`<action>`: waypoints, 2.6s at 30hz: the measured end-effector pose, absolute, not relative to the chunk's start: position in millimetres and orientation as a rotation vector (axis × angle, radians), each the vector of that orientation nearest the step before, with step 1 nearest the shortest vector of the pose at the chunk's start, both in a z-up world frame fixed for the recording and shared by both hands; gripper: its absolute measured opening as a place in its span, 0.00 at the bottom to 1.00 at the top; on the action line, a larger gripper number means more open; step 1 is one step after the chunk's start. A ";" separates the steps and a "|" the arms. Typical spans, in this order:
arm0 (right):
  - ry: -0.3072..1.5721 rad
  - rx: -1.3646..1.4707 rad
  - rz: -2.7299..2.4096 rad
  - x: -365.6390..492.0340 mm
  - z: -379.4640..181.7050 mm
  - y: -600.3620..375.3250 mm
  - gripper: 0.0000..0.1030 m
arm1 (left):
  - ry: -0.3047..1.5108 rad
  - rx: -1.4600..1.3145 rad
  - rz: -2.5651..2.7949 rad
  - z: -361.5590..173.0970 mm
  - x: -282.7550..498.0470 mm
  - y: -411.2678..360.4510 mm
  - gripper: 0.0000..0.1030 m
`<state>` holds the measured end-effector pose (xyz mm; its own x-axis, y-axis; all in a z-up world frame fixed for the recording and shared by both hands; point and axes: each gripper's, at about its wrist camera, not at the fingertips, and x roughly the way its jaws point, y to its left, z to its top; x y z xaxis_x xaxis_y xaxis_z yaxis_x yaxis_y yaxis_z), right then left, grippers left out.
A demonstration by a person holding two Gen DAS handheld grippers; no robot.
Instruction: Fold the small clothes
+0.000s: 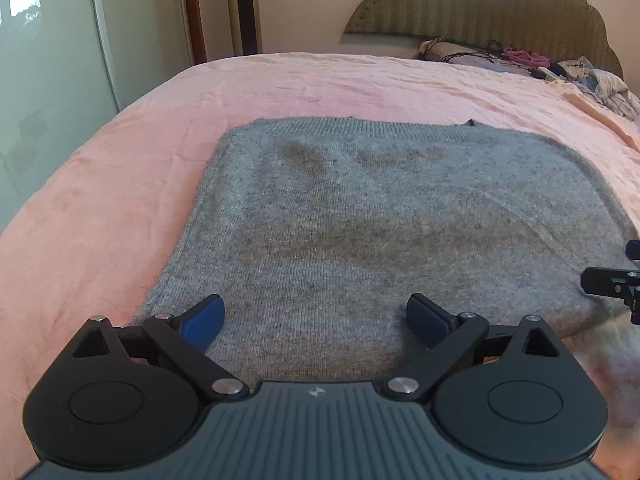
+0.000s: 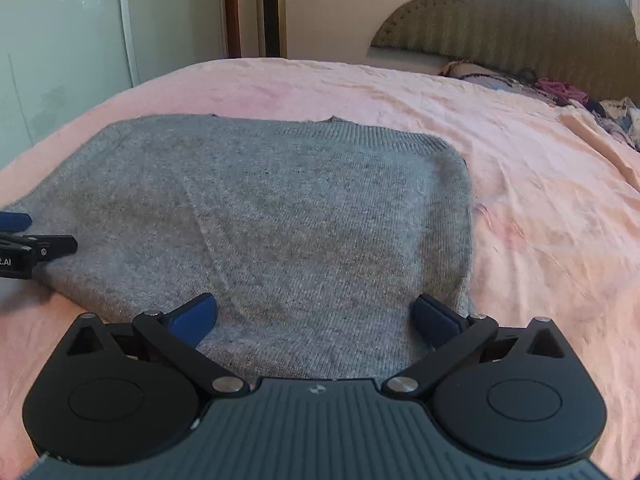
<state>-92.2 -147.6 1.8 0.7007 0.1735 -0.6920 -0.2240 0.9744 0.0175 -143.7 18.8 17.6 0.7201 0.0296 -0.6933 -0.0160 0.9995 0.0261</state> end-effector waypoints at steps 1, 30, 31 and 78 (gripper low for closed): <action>0.756 -0.053 0.231 -92.5 7.9 -144.5 0.98 | 0.750 0.014 0.005 20.3 -145.3 16.3 0.96; 0.750 -0.098 0.253 -83.0 -7.2 -135.4 1.00 | 0.824 0.006 -0.012 8.9 -149.9 21.3 0.99; 0.759 -0.101 0.237 -86.0 -3.4 -135.7 1.00 | 0.828 -0.007 -0.012 10.1 -149.0 22.1 0.99; 0.702 -0.041 0.515 -55.4 60.2 -105.6 1.00 | 0.727 -0.091 0.322 37.0 -136.2 32.2 0.06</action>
<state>-55.4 -105.6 60.2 0.6443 0.4386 -0.6265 -0.4659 0.8748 0.1334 -136.2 32.2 37.0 0.7005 0.2574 -0.6656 -0.3203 0.9469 0.0290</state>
